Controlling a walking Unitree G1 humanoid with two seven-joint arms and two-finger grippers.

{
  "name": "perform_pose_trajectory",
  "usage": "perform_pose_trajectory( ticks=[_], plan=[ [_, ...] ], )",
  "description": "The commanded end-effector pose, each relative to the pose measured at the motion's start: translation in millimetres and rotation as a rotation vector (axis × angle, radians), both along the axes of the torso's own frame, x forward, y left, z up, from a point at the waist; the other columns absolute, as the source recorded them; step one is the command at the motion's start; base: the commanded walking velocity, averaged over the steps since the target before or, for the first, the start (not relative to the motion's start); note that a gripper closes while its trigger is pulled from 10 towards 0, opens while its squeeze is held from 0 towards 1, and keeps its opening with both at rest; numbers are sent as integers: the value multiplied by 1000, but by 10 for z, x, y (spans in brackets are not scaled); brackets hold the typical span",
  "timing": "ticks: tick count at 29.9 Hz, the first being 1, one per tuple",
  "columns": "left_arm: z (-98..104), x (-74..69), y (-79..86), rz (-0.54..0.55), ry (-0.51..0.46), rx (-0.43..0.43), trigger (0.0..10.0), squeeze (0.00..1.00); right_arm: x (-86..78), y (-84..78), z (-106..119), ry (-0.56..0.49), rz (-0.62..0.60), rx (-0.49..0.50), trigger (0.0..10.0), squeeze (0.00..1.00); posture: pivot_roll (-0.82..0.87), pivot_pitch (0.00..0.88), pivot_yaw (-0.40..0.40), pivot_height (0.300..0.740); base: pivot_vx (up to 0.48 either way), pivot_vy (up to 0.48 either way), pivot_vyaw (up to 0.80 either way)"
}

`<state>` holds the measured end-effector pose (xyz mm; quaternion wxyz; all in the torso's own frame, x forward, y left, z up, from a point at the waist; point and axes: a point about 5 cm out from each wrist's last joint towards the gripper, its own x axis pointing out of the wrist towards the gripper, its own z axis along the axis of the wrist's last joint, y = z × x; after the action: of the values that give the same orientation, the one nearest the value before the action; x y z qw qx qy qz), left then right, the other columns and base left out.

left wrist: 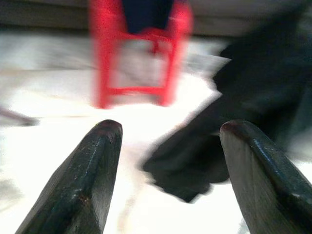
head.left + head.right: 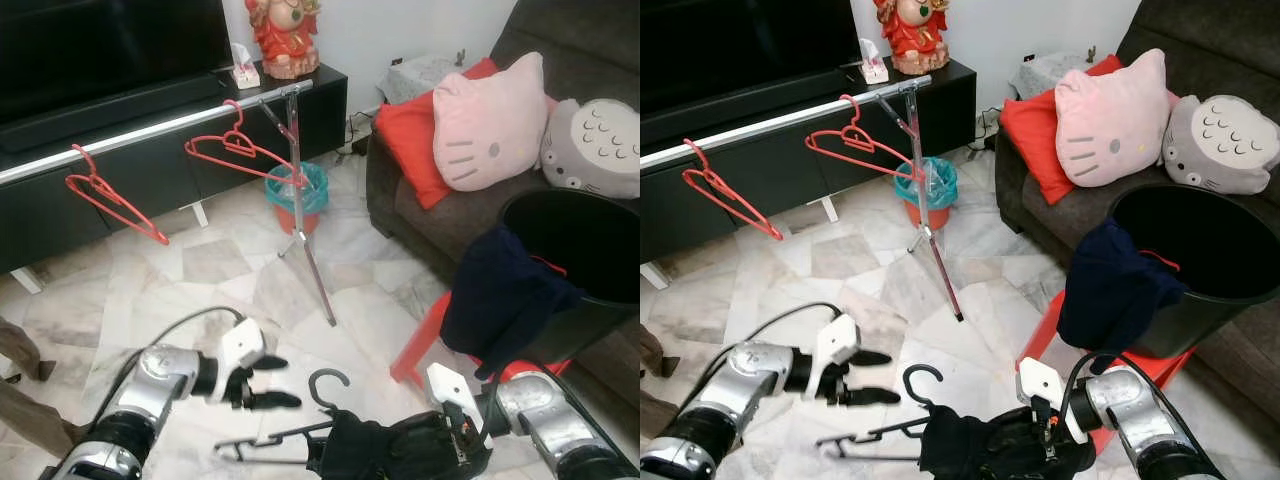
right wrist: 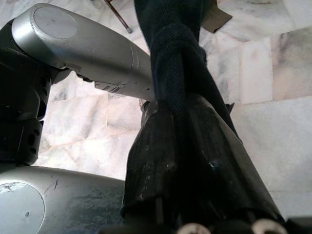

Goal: Hang hanger

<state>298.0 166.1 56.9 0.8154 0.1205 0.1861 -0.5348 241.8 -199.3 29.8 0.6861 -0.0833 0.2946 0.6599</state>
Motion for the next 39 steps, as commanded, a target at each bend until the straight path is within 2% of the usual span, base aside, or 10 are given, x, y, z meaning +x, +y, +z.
perform_pose_trajectory(
  ticks=[1, 9, 13, 14, 18, 22, 29, 31, 34, 39],
  plan=[
    [34, 66, 86, 70, -53, 35, 10000, 0, 11, -29, 19, -19, -12, 0, 0, 0, -47, 23, 36, 740, 0, 0, 0],
    [36, 168, 250, 279, -140, 75, 10000, 0, 68, -96, 11, -78, -93, -37, 0, 0, -45, 30, 33, 740, 0, 0, 0],
    [13, 283, 520, 630, -226, 217, 10000, 0, 210, -218, 79, -204, -254, -77, 0, 0, -47, 34, 35, 740, 0, 0, 0],
    [13, 283, 520, 630, -226, 217, 10000, 0, 210, -218, 79, -204, -254, -77, 0, 0, -47, 34, 35, 740, 0, 0, 0],
    [-26, 291, 734, 888, -243, 319, 10000, 0, 243, -290, 104, -263, -328, -99, 0, 0, -55, 36, 41, 740, 0, 0, 0],
    [-118, 250, 751, 969, -212, 348, 10000, 0, 226, -310, 87, -279, -344, -104, 0, 0, -58, 38, 44, 740, 0, 0, 0],
    [-317, 138, 712, 989, -129, 459, 10000, 0, 246, -283, 117, -315, -343, -102, 0, 0, -60, 40, 49, 740, 0, 0, 0],
    [-500, 14, 561, 831, -19, 484, 10000, 0, 285, -264, 185, -339, -319, -90, 0, 0, -60, 40, 50, 740, 0, 0, 0],
    [-584, -56, 455, 712, 17, 491, 10000, 0, 310, -254, 243, -354, -292, -82, 0, 0, -60, 40, 50, 740, 0, 0, 0],
    [-677, -136, 303, 602, 90, 466, 10000, 0, 348, -223, 382, -361, -228, -42, 0, 0, -60, 39, 47, 740, 0, 0, 0]
  ],
)
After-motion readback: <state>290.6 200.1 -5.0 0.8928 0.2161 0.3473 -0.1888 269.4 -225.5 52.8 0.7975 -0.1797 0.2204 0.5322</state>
